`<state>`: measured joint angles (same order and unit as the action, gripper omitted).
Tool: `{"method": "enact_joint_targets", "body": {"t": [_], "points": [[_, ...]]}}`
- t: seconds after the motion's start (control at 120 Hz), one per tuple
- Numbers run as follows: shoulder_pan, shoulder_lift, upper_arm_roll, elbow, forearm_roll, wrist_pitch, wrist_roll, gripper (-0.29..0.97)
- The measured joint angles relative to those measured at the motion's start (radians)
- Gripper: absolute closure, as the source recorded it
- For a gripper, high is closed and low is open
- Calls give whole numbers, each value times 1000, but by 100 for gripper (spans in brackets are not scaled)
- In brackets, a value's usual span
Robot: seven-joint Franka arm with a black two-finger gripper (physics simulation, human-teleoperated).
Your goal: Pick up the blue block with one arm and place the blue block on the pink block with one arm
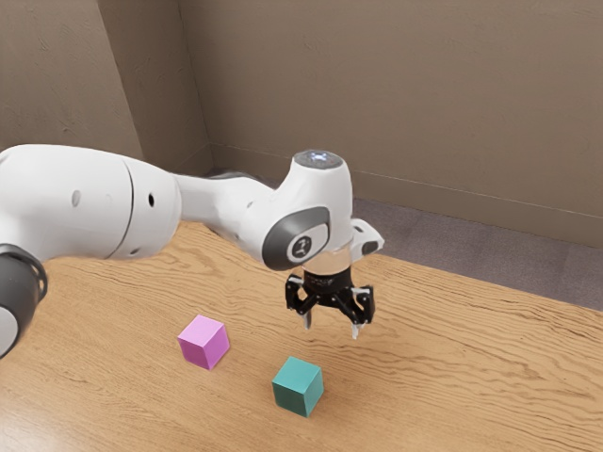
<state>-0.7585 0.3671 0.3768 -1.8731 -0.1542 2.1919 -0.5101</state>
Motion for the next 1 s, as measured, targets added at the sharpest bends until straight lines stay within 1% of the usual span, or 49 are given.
{"method": "enact_joint_targets", "body": {"t": [0.125,0.275,0.358,0.592,0.725,0.858,0.925,1.0], "points": [[-2,-7,3,-25,-2,55,17,9],[-8,-14,4,-64,-2,93,52,5],[-17,-32,5,-107,2,119,80,3],[-25,-61,5,-162,8,177,166,1],[-35,-86,34,-209,4,202,200,1],[-38,-90,39,-217,2,215,219,0],[-64,-106,40,-239,1,227,225,0],[-129,-121,83,-264,1,240,227,0]]}}
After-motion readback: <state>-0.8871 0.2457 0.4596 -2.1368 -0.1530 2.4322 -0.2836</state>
